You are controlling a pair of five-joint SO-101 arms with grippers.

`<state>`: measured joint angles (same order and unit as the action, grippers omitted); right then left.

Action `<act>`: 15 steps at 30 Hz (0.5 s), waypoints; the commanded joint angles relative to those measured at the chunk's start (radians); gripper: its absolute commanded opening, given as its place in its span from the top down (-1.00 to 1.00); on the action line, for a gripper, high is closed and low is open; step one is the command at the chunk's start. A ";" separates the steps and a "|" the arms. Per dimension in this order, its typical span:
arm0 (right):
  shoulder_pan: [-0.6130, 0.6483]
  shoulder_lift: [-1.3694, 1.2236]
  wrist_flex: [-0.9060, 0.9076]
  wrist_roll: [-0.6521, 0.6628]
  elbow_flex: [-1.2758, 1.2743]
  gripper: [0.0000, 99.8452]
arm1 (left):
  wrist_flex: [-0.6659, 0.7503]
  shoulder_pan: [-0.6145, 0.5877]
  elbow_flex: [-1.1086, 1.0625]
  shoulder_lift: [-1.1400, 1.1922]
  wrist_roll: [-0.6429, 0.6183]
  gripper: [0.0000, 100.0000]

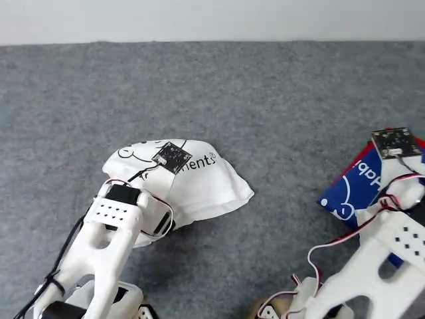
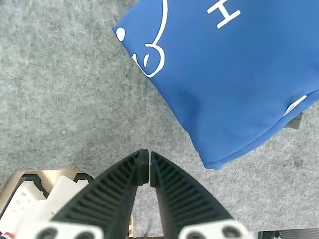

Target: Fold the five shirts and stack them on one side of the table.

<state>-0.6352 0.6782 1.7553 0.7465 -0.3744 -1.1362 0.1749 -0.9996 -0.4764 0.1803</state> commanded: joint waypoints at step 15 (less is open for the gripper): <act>0.104 0.012 0.036 -0.011 0.006 0.98 | -0.296 -0.133 0.225 -0.049 0.140 0.97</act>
<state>-0.5846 0.6782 1.7553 0.7449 -0.3744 -1.3372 0.1243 -0.9106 -0.4780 0.3076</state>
